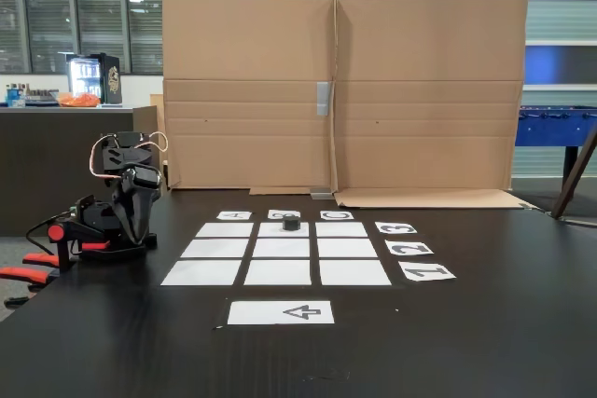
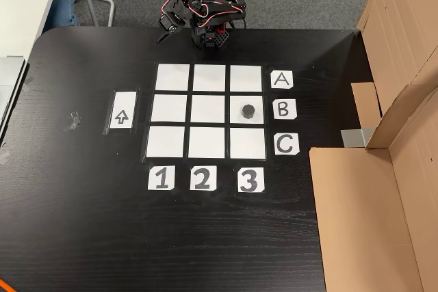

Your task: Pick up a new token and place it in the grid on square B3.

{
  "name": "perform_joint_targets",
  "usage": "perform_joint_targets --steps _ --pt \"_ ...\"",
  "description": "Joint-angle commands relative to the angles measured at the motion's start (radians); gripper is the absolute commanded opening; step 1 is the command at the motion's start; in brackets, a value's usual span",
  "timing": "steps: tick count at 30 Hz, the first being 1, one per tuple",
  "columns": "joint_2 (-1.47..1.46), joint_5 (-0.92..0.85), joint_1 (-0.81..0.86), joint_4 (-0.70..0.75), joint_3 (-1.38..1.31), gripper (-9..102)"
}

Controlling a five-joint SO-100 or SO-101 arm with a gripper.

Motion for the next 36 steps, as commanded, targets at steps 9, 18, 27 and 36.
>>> perform_joint_targets --steps 9,18,27,36 --pt "-0.003 -0.018 -0.006 -0.017 0.005 0" --pt "-0.003 -0.031 -0.014 -0.017 0.006 0" --pt "-0.003 -0.031 -0.014 -0.017 0.006 0" --pt "-0.003 -0.031 -0.014 -0.017 0.006 0"
